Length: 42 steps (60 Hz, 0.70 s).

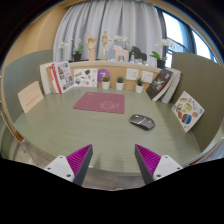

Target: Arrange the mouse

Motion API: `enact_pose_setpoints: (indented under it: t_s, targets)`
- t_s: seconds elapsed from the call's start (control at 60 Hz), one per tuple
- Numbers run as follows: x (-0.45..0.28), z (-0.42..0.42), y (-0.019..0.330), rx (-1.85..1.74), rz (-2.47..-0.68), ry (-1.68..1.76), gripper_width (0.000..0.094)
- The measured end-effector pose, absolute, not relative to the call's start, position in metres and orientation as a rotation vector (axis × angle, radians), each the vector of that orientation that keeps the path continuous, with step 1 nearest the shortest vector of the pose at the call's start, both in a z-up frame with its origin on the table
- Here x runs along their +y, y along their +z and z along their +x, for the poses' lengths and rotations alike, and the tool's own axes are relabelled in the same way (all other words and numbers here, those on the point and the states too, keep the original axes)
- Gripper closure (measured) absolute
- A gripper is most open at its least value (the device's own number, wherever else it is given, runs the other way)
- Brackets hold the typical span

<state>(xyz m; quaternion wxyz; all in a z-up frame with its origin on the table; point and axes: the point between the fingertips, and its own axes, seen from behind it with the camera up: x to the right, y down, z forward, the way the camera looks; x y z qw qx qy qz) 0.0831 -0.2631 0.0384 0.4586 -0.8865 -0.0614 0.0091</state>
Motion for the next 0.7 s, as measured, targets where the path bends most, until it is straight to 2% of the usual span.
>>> enact_pose_setpoints:
  t_s: [0.15,0.283,0.5,0.7]
  targets:
    - [-0.229,0.168,0.013,-0.097,-2.225,-0.047,0.0079]
    - [-0.192,0.21,-0.003,-0.045,-2.261,-0.055,0.0095]
    - [-0.121,0.223,-0.01,-0.051,-2.26,0.004,0.0067]
    - [-0.067,0.23,-0.013,-0.042,-2.274,0.041,0.008]
